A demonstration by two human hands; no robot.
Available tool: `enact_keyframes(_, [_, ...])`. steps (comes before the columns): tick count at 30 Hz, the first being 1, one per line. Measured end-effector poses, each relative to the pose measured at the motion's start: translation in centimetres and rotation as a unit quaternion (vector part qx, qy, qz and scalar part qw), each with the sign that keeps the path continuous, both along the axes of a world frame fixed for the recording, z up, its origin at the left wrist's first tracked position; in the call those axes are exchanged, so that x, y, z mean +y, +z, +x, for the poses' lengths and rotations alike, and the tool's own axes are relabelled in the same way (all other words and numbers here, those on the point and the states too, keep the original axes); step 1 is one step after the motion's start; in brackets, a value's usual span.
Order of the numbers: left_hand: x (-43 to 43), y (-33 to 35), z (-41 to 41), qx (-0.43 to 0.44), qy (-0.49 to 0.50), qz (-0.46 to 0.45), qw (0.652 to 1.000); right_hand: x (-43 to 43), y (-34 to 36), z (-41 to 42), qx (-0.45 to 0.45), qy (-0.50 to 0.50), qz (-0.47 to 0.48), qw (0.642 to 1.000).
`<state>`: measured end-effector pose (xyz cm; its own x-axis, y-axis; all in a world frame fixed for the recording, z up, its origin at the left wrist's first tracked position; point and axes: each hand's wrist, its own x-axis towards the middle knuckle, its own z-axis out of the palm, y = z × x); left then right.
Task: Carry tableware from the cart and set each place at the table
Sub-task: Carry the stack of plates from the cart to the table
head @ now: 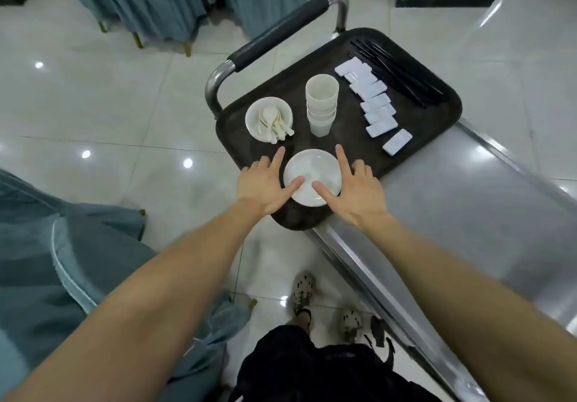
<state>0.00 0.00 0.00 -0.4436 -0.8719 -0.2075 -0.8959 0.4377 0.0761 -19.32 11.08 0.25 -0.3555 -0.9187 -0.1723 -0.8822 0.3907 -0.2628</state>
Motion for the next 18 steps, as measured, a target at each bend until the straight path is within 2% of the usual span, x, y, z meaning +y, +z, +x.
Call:
enact_keyframes(6, [-1.9,-2.3,-1.0,0.046,0.069,0.105,0.991,-2.3,-2.0,-0.8,-0.059,-0.087,0.065,0.992])
enact_keyframes(18, [-3.5,-4.4,-2.5,0.061,0.062,0.129,0.988,-5.0,-3.2,-0.7,-0.078,-0.09,0.088,0.989])
